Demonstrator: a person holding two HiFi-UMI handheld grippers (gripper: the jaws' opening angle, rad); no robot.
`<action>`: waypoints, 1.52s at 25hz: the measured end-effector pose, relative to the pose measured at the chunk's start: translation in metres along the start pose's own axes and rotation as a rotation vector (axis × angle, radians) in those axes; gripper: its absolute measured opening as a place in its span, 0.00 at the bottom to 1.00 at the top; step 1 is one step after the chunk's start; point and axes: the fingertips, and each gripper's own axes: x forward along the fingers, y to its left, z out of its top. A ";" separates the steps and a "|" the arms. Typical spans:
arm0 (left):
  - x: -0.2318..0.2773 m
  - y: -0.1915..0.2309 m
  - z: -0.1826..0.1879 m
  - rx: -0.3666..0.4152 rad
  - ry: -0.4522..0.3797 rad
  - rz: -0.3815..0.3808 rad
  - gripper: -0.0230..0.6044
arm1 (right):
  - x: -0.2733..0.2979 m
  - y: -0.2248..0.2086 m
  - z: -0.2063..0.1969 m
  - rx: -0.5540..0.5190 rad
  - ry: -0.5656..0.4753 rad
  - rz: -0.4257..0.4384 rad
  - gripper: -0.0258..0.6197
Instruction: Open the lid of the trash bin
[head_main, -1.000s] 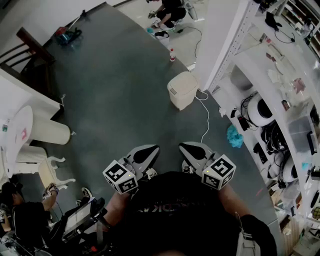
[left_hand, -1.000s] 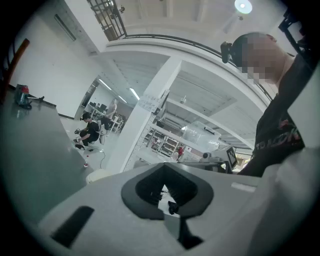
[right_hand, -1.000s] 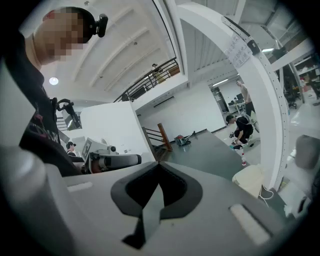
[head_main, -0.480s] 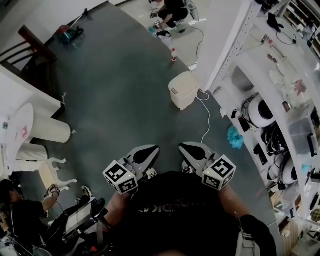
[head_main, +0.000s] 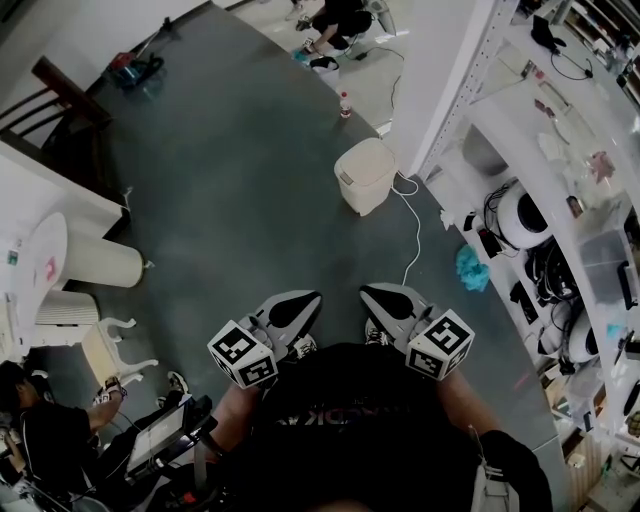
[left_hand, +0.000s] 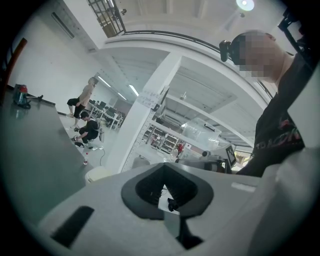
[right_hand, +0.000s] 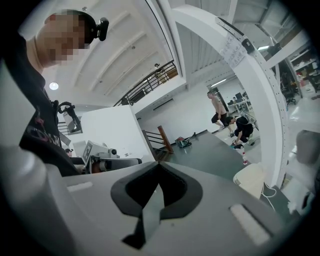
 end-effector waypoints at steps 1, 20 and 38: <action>0.003 0.000 -0.001 -0.002 0.003 -0.001 0.04 | -0.002 -0.003 0.000 0.005 -0.002 -0.003 0.05; 0.084 -0.009 -0.007 -0.037 0.004 0.056 0.04 | -0.044 -0.075 0.010 0.047 0.044 0.036 0.05; 0.069 0.048 -0.001 -0.116 -0.035 0.137 0.04 | 0.014 -0.095 0.023 0.045 0.104 0.079 0.05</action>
